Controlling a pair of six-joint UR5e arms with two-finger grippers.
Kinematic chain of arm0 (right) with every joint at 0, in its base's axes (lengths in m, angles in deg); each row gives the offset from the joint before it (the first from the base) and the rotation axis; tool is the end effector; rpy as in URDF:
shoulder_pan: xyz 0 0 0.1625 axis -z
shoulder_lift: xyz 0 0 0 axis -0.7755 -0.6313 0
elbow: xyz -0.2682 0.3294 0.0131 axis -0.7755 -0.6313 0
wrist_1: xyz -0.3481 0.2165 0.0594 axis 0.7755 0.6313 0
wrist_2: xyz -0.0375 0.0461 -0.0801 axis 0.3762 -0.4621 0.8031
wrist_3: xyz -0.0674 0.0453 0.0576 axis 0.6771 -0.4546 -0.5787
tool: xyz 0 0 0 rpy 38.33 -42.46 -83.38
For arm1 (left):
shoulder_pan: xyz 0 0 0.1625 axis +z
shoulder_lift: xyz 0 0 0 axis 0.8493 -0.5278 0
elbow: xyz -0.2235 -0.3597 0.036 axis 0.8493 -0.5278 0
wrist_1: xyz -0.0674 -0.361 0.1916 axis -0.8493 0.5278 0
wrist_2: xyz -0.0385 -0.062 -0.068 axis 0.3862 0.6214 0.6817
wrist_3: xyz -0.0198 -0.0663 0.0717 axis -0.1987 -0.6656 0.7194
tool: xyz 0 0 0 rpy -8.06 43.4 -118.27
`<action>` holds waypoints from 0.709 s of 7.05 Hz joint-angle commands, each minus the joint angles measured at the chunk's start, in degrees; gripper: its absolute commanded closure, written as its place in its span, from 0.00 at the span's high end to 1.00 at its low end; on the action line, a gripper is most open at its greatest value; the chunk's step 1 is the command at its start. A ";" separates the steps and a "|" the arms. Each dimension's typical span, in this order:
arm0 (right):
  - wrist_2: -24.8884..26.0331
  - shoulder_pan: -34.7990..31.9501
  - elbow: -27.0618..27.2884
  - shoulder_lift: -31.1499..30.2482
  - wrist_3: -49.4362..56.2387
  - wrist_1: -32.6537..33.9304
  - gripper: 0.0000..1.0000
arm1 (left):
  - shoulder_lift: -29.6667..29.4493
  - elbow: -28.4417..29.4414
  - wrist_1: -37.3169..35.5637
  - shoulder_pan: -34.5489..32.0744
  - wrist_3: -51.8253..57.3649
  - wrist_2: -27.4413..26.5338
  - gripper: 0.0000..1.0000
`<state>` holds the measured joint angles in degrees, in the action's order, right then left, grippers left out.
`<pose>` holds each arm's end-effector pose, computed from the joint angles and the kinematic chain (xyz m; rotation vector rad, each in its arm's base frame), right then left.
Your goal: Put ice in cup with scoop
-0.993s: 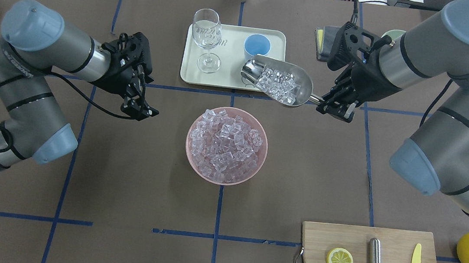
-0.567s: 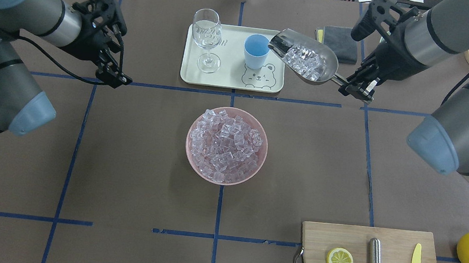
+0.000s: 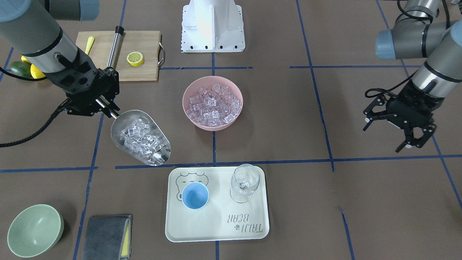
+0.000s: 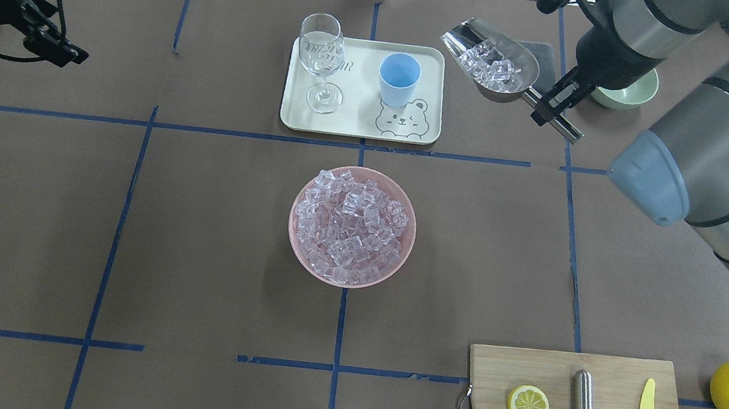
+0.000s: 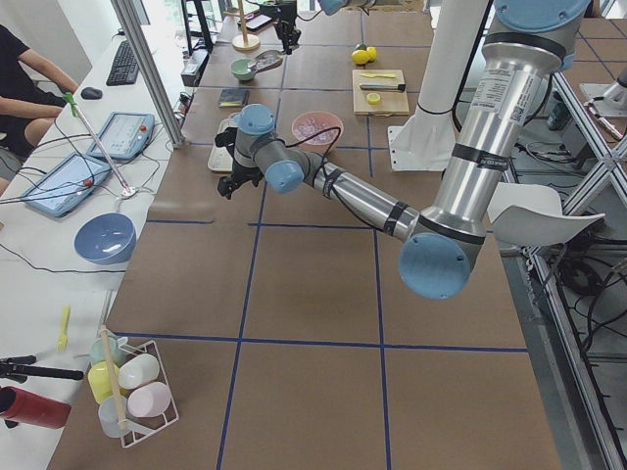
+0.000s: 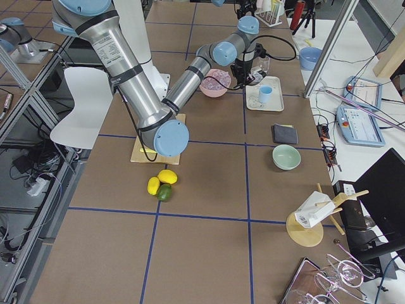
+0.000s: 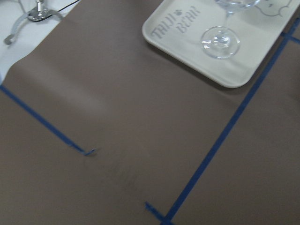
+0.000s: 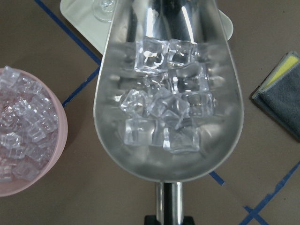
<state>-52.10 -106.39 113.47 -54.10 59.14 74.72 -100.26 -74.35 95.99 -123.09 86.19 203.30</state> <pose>-0.2883 -0.5465 0.2109 0.3787 -0.8428 -0.6714 0.1826 -0.5746 0.3963 0.6697 0.7351 0.6277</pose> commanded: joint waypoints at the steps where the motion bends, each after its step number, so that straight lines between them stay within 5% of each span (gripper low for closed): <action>1: 0.44 0.34 -6.33 3.66 -2.04 1.12 0.00 | 4.99 0.48 0.04 -3.41 0.01 0.63 1.00; 5: 1.94 3.24 -13.89 8.40 -2.04 1.13 0.00 | 7.12 -0.31 0.04 -6.93 0.01 2.56 1.00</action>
<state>-50.38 -104.08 101.26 -46.73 57.11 75.77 -93.36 -74.47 95.97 -128.85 86.20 205.05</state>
